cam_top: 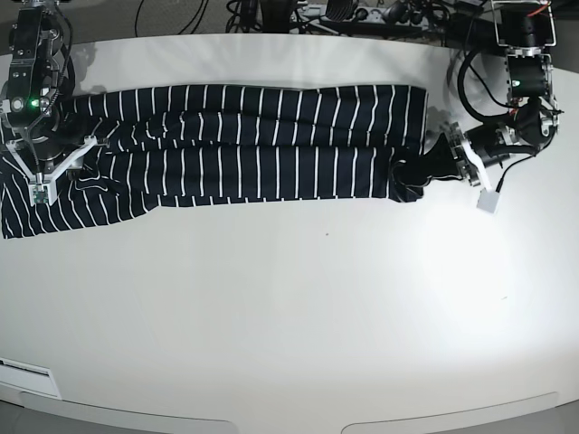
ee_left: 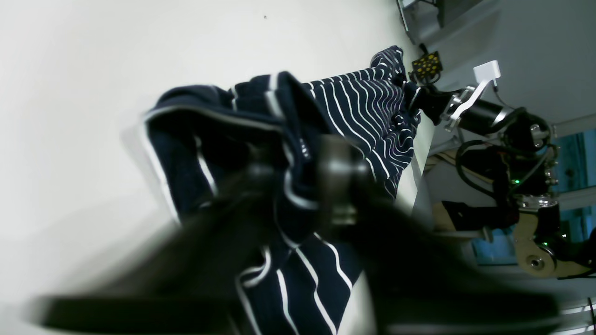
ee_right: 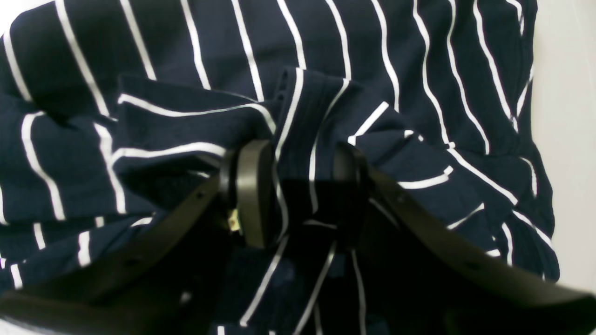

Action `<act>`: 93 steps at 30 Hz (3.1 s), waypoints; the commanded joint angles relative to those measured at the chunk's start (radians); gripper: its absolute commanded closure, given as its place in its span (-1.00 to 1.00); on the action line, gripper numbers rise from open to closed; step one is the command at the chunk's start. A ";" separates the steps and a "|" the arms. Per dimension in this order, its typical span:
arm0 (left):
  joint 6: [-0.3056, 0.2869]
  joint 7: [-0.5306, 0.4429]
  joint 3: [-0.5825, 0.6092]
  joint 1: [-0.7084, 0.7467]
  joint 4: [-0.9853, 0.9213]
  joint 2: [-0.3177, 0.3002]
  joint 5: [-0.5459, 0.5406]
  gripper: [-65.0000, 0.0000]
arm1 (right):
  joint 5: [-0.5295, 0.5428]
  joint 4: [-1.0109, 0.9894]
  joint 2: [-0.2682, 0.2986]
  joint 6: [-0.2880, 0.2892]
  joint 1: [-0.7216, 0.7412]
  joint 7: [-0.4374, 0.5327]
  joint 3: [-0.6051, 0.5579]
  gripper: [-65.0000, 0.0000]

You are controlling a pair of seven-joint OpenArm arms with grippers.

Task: Fold the T-shirt properly
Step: 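Move the left gripper to the strip's end and grasp it, then fold the grasped strip end inward with the left gripper and release, then regrasp the strip end with the left gripper and tuck it under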

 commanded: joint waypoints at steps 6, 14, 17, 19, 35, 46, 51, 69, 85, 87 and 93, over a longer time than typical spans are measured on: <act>0.046 0.076 0.017 0.019 0.081 -0.015 0.037 1.00 | -0.005 0.018 0.018 0.000 0.008 0.024 0.008 0.22; 0.018 0.072 -0.026 0.019 0.285 -0.090 0.055 1.00 | -0.005 0.018 0.018 0.007 0.008 0.023 0.008 0.23; 0.008 0.054 -0.077 0.019 0.305 -0.110 0.072 1.00 | -0.005 0.018 0.018 0.018 0.008 0.023 0.008 0.23; 0.008 0.041 -0.121 0.019 0.304 -0.123 0.072 1.00 | -0.005 0.018 0.018 0.018 0.008 0.023 0.008 0.23; 0.008 0.029 -0.237 0.023 0.304 -0.159 0.045 0.92 | 0.086 0.021 0.018 0.106 0.040 0.034 0.009 0.23; 0.008 0.080 -0.237 0.097 0.304 -0.159 0.050 -0.11 | 0.097 0.103 0.021 0.138 0.048 0.035 0.009 0.23; 0.042 0.068 -0.238 0.108 0.304 -0.159 0.059 -0.11 | 0.093 0.120 0.020 0.169 0.036 0.031 0.009 1.00; 0.130 0.043 -0.451 0.204 0.304 0.022 0.079 -0.11 | 0.014 -0.151 0.020 0.145 0.015 0.056 0.008 1.00; 0.145 0.050 -0.487 0.320 0.305 0.072 0.037 -0.11 | 0.040 -0.080 0.017 -0.003 0.070 -0.031 0.008 1.00; 0.145 0.050 -0.466 0.302 0.306 0.075 0.039 -0.11 | 0.041 -0.068 0.017 -0.009 0.070 -0.031 0.008 1.00; 0.145 0.073 -0.361 0.262 0.305 0.086 0.047 -0.11 | 0.041 -0.063 0.017 0.003 0.070 -0.047 0.008 1.00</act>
